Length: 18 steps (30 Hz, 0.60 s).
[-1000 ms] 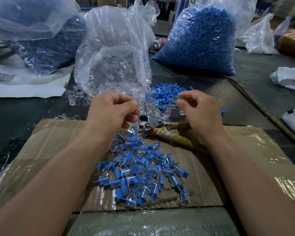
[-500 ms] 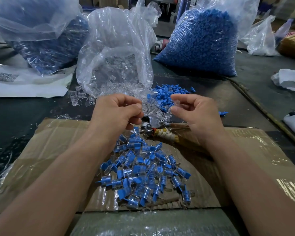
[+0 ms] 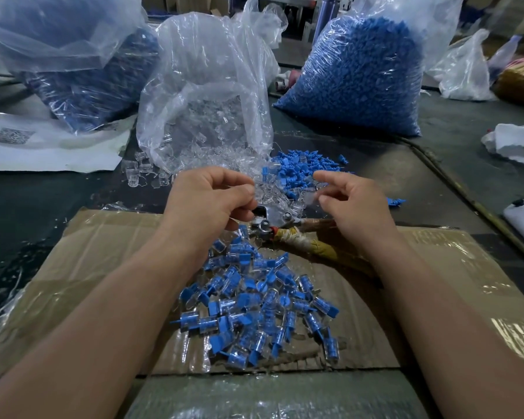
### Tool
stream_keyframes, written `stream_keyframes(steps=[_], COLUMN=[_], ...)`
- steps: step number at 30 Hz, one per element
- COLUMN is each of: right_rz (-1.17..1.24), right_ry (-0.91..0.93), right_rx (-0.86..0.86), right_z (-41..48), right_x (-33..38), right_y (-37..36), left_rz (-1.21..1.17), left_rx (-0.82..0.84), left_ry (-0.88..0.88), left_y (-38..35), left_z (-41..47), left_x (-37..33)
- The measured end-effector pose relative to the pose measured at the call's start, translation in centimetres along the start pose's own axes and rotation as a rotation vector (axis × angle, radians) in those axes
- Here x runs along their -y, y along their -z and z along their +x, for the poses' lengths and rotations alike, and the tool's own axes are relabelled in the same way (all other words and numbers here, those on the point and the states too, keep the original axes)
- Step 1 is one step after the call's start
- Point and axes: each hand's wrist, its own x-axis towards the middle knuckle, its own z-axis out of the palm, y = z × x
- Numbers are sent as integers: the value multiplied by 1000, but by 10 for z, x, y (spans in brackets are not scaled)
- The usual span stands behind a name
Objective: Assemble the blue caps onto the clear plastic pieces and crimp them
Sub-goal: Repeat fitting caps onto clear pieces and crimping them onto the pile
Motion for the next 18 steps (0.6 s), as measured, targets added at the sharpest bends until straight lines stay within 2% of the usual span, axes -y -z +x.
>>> stream_keyframes(steps=[4,11,18], right_rz=[18,-98,-383], right_ry=[-31,37,29], right_rx=[59,-22,144], right_z=[1,6,33], right_x=[2,7,17], right_y=[-1,7,-13], left_rz=[0,-3,1], left_rx=[5,8,3], left_ry=[2,8,12], left_y=[0,0,-1], left_z=[1,0,2], left_x=[0,0,0])
